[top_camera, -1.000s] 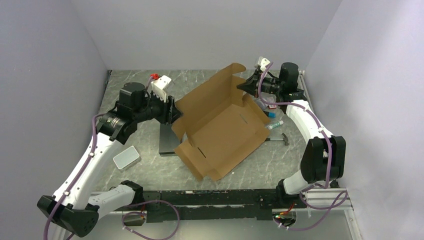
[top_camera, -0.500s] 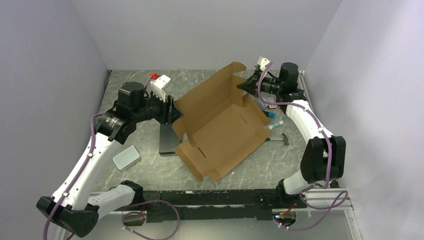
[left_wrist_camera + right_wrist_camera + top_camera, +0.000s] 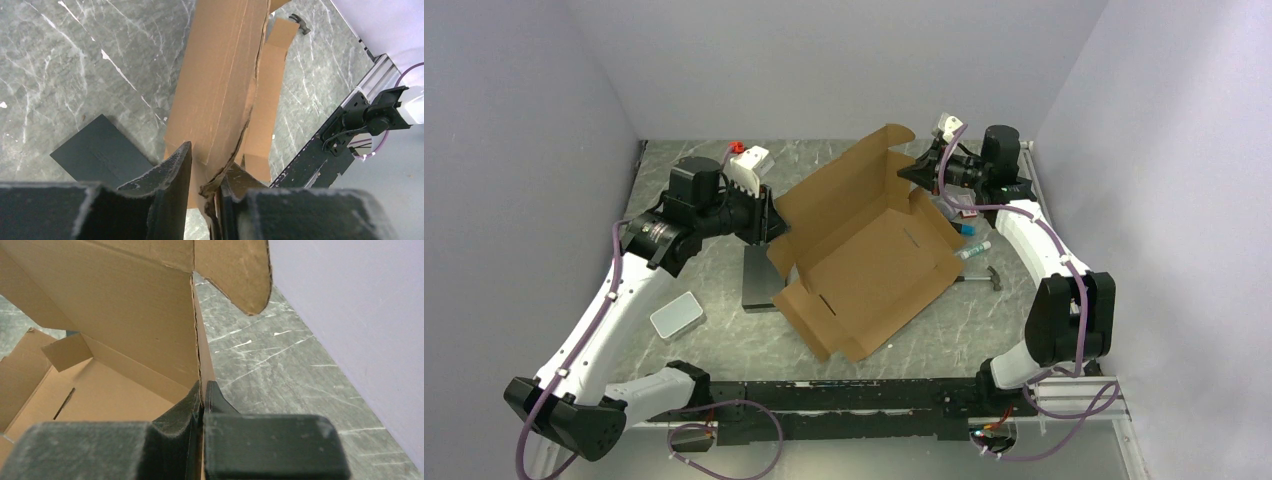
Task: Fold the paper box
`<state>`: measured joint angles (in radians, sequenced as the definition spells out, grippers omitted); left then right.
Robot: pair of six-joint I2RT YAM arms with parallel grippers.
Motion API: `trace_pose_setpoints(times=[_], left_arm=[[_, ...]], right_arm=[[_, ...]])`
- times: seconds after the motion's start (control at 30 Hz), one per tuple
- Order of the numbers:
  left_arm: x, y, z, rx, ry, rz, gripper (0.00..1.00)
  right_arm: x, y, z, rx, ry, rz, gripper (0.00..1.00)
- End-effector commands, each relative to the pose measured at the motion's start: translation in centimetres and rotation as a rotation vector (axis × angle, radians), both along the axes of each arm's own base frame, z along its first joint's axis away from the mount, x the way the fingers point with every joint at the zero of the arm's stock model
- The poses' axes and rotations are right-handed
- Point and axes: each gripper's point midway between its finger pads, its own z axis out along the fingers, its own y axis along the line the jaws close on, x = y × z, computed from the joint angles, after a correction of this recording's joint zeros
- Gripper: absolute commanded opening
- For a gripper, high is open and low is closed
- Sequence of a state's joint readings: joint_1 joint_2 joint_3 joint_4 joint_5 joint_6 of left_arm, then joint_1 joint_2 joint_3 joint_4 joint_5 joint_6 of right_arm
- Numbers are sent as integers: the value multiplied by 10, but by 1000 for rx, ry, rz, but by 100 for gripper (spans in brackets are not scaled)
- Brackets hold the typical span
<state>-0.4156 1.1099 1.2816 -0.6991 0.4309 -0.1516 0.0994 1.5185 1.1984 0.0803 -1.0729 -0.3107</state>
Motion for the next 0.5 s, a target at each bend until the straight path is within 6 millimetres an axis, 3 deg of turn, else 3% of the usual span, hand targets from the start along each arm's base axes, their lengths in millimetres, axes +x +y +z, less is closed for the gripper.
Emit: trace_pose_setpoints(times=[0.0, 0.07, 0.17, 0.47], left_arm=[[0, -1, 15, -23, -41, 2, 22], [2, 0, 16, -23, -58, 3, 11], [4, -1, 17, -21, -83, -1, 7], [9, -4, 19, -33, -132, -20, 17]], right_arm=[[0, 2, 12, 1, -62, 7, 0], [-1, 3, 12, 1, -59, 13, 0], [-2, 4, 11, 2, -58, 21, 0], [-3, 6, 9, 4, -51, 31, 0]])
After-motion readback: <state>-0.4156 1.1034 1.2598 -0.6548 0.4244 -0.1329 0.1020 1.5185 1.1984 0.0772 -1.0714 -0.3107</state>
